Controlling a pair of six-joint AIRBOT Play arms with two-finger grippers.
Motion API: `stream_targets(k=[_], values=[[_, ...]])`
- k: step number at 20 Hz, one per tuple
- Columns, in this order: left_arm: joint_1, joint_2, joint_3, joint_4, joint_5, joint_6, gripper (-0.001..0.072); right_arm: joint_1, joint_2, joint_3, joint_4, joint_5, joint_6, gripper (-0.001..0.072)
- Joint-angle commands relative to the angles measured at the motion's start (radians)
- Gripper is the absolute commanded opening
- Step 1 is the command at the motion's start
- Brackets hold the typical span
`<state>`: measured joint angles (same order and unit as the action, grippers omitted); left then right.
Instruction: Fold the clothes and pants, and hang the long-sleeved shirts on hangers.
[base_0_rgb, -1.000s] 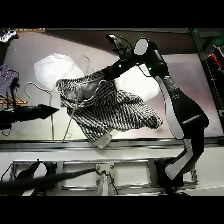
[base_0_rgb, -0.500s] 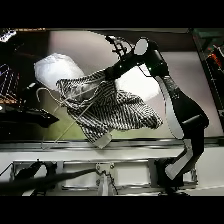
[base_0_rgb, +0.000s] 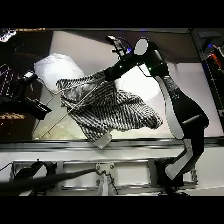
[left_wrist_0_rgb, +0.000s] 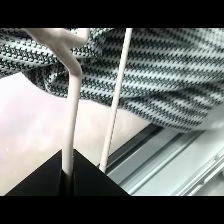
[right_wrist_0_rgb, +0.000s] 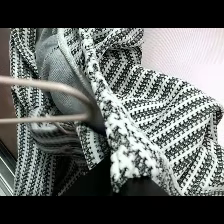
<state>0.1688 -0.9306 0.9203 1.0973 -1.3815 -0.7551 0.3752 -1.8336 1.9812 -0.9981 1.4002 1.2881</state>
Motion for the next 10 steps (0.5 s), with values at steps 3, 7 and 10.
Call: stream_targets(k=[3, 7, 10], values=[[-0.075, -0.039, 0.011, 0.107, 0.074, 0.004, 0.0024, 0.000, 0.000, 0.001, -0.001, 0.000, 0.000, 0.0031], [-0.067, -0.037, 0.097, 0.136, 0.111, 0.005, 0.0024, 0.000, 0.000, 0.001, -0.002, -0.003, 0.000, 0.0031], [-0.067, -0.037, 0.150, 0.121, 0.111, 0.004, 0.0024, 0.000, 0.000, 0.001, -0.002, -0.005, 0.000, 0.0031]])
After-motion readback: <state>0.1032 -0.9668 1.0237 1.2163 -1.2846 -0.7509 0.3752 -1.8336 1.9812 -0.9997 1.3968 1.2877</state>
